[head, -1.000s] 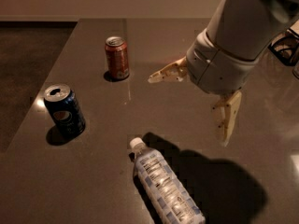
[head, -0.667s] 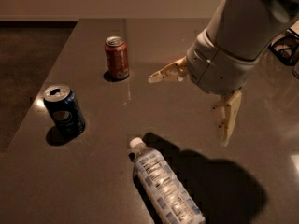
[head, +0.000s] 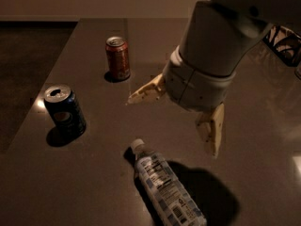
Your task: Move blue plastic bottle near coke can
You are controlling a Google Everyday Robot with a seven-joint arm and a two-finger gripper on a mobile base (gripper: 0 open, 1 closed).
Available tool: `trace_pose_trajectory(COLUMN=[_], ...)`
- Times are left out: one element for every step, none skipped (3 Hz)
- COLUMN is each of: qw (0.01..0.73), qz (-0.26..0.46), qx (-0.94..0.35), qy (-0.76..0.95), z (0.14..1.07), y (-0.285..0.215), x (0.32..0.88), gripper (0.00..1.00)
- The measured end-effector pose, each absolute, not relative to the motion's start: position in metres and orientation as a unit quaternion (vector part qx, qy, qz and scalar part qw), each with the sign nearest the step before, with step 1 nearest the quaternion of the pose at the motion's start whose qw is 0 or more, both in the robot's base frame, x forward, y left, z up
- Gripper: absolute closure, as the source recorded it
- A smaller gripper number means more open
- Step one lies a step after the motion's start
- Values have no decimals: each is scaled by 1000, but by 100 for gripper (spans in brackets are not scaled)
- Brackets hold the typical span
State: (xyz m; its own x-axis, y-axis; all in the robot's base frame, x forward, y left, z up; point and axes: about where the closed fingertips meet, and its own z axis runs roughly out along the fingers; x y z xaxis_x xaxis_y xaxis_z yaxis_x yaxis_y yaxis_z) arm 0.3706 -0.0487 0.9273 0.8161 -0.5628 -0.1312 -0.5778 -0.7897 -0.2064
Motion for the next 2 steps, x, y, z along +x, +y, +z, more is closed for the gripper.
trace_pose_trajectory(qw=[105, 83], qz=[30, 27], qx=[-962, -976], qy=[252, 198], z=[918, 906], y=[-31, -18], x=[352, 334], gripper=[0, 0])
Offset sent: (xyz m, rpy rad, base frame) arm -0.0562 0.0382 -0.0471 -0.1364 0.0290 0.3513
